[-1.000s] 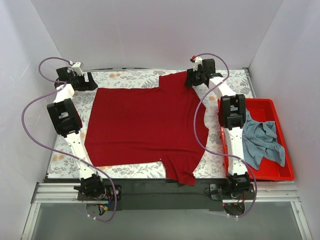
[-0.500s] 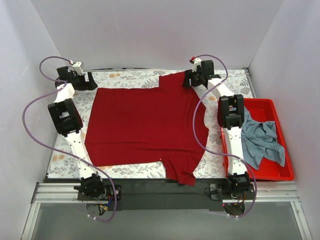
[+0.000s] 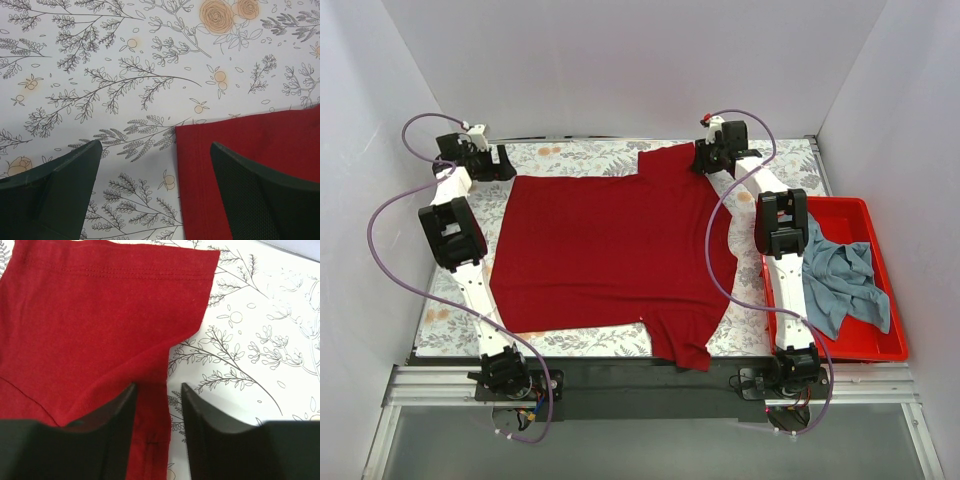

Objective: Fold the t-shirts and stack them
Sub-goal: Fold the tshirt

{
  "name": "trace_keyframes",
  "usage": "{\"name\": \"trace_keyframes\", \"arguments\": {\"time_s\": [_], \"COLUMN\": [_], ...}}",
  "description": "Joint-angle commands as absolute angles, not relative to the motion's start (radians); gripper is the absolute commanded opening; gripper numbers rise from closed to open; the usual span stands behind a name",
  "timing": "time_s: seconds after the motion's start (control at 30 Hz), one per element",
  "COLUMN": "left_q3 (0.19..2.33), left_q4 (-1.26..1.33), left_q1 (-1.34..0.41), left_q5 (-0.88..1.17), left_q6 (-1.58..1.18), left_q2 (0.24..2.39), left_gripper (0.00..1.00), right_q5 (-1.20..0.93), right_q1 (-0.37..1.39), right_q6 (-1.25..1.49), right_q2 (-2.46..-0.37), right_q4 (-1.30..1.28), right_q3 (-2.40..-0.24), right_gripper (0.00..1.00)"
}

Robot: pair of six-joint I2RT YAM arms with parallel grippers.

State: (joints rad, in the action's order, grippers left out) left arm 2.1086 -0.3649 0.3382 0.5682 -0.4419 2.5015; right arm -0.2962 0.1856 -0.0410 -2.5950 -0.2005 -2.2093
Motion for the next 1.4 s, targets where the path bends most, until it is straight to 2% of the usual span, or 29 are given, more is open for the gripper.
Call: {"name": "trace_keyframes", "arguments": {"time_s": [0.0, 0.03, 0.1, 0.33, 0.43, 0.57, 0.63, 0.67, 0.7, 0.73, 0.77, 1.23, 1.37], "left_q3": [2.148, 2.157, 2.167, 2.181, 2.175, 2.169, 2.172, 2.174, 2.177, 2.181, 2.186, 2.229, 2.221], "left_q4": [-0.356, -0.356, -0.356, -0.356, -0.356, -0.356, -0.354, -0.354, -0.353, -0.351, -0.350, -0.345, -0.356], "left_q1": [0.331, 0.333, 0.331, 0.328, 0.327, 0.328, 0.328, 0.328, 0.328, 0.328, 0.328, 0.314, 0.310], "left_q5": [0.568, 0.566, 0.566, 0.560, 0.554, 0.554, 0.554, 0.554, 0.555, 0.554, 0.554, 0.613, 0.644], "left_q6": [-0.426, -0.426, -0.433, -0.428, -0.419, -0.414, -0.413, -0.411, -0.410, -0.410, -0.410, -0.384, -0.325], "left_q2": [2.500, 2.505, 2.514, 2.514, 2.507, 2.502, 2.503, 2.508, 2.511, 2.513, 2.520, 2.542, 2.548], "left_gripper": [0.89, 0.89, 0.88, 0.88, 0.88, 0.88, 0.88, 0.88, 0.88, 0.87, 0.87, 0.82, 0.74], "right_q5": [-0.284, -0.282, -0.275, -0.186, -0.129, -0.098, -0.118, -0.129, -0.130, -0.130, -0.120, -0.063, -0.110], "right_q1": [0.195, 0.198, 0.201, 0.268, 0.276, 0.276, 0.276, 0.276, 0.278, 0.278, 0.278, 0.227, 0.227], "right_q6": [-0.052, -0.054, -0.057, -0.115, -0.094, -0.072, -0.061, -0.063, -0.061, -0.058, -0.054, -0.179, -0.189], "right_q2": [-2.617, -2.622, -2.623, -2.617, -2.628, -2.652, -2.649, -2.649, -2.648, -2.645, -2.642, -2.500, -2.500], "right_q4": [-0.198, -0.205, -0.210, -0.262, -0.291, -0.324, -0.328, -0.339, -0.345, -0.351, -0.351, -0.261, -0.261], "right_q3": [-2.240, -2.244, -2.250, -2.249, -2.267, -2.312, -2.303, -2.304, -2.304, -2.298, -2.293, -2.243, -2.232], "right_gripper": [0.44, 0.39, 0.37, 0.40, 0.46, 0.48, 0.39, 0.31, 0.15, 0.05, 0.01, 0.01, 0.01]}}
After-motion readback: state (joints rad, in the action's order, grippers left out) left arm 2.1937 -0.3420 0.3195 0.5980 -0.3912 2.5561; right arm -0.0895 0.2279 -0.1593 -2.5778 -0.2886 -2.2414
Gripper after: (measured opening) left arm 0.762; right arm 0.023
